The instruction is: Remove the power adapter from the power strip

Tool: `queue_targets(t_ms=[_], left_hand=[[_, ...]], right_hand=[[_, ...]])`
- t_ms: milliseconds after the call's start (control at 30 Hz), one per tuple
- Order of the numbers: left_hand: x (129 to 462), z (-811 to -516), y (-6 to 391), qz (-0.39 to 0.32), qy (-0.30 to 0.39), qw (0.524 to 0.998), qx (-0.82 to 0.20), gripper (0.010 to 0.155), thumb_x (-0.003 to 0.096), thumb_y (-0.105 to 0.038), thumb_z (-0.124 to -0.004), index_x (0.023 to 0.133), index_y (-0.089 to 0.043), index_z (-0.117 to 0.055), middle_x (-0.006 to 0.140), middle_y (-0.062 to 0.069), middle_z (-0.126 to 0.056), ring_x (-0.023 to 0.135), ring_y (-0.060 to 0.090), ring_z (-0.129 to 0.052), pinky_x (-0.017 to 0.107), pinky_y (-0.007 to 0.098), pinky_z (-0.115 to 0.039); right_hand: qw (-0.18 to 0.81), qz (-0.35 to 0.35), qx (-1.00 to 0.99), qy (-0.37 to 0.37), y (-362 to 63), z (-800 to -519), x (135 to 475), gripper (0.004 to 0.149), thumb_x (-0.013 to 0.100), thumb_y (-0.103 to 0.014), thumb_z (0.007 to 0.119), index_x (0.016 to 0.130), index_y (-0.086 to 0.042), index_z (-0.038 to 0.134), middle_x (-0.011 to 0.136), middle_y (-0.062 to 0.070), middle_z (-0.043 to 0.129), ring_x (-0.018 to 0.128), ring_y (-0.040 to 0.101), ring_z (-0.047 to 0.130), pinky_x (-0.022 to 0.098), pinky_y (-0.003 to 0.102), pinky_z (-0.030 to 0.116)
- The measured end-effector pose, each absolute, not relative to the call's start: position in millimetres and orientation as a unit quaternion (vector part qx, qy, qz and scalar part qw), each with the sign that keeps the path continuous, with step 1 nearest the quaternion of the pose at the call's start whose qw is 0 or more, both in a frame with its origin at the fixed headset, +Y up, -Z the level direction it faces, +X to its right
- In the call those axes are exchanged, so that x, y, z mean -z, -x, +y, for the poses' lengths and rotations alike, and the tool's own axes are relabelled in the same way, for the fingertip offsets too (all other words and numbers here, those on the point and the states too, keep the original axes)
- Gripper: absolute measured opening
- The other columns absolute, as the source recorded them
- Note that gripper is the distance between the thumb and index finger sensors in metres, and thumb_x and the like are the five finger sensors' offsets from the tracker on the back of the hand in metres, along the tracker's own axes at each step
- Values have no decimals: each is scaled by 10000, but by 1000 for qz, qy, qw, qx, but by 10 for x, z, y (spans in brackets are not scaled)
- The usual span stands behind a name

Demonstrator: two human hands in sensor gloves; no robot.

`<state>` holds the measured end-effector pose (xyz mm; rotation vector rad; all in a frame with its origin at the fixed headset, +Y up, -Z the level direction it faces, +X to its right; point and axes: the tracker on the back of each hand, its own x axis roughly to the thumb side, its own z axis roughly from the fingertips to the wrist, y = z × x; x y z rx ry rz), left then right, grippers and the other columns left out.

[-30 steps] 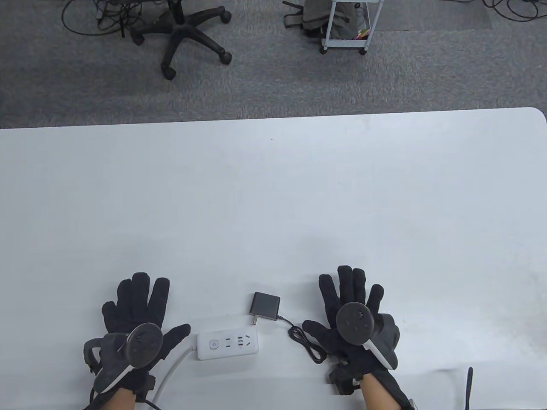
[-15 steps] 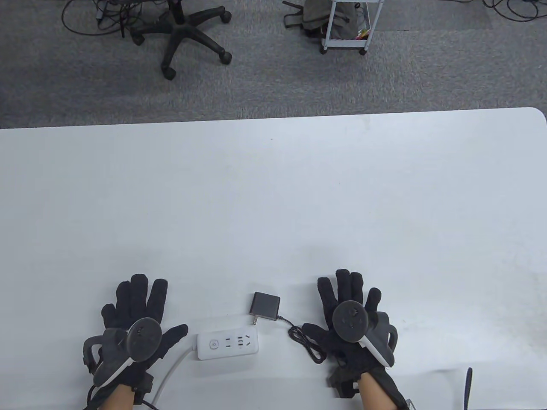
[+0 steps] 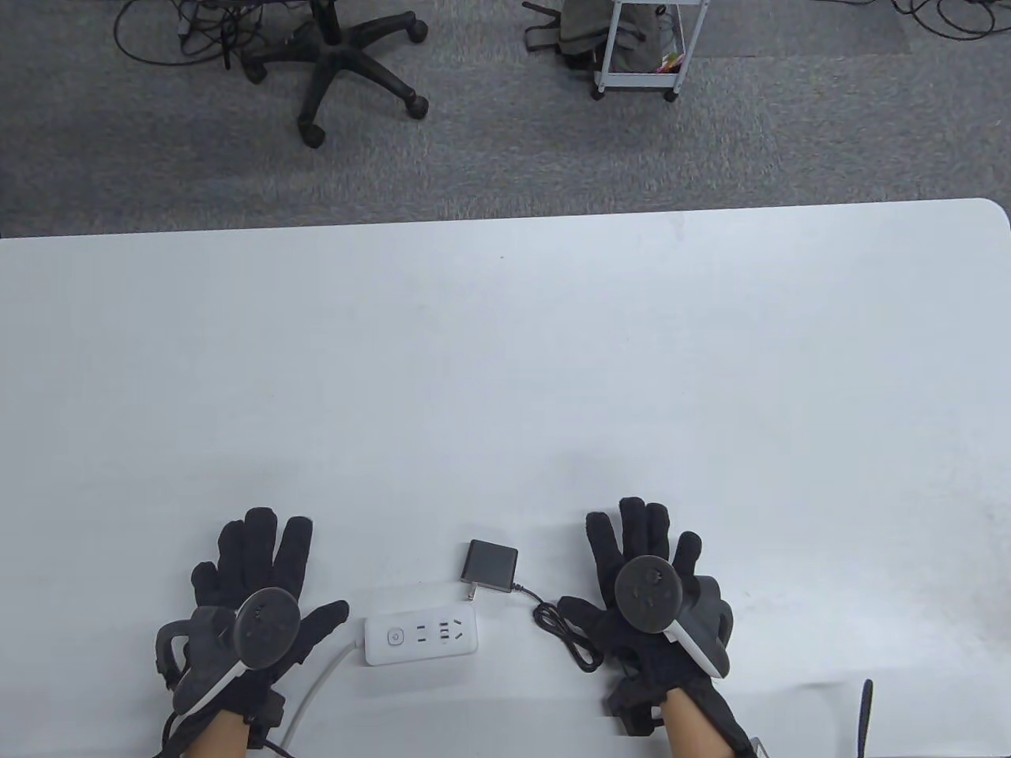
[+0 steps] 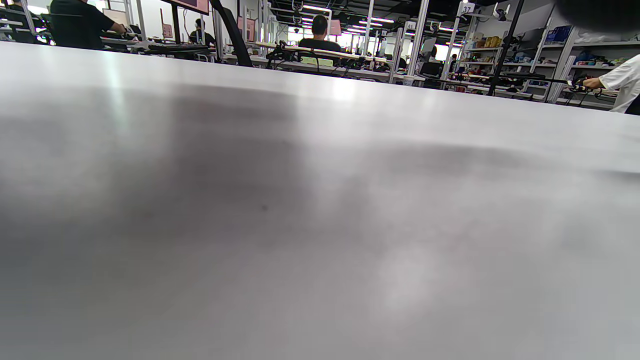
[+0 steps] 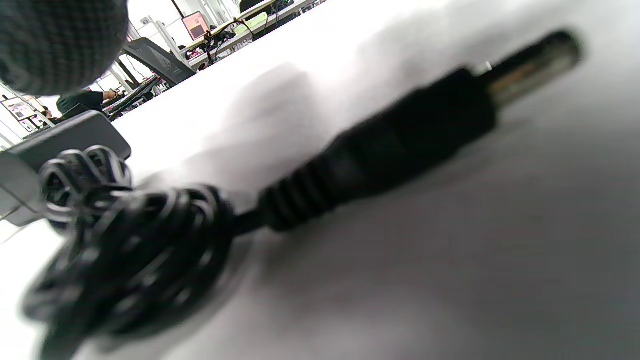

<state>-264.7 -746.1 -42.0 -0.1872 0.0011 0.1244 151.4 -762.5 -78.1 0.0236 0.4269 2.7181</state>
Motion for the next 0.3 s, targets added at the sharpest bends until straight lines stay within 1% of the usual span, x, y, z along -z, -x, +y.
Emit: queue_targets(t_ms=[300], left_hand=[[418,-7467,2646,-1,98,993,-65,996,364,-782,-642,1131,-365,-162,1242,77,-72,1163,479,-211,741,742,-347]], right_hand=[[196,156,-968,-8,-1510,-7628,779,924,288,-709,709,882,-547,20,1063,-118,-119,1026,145,-116,711,523,-76]])
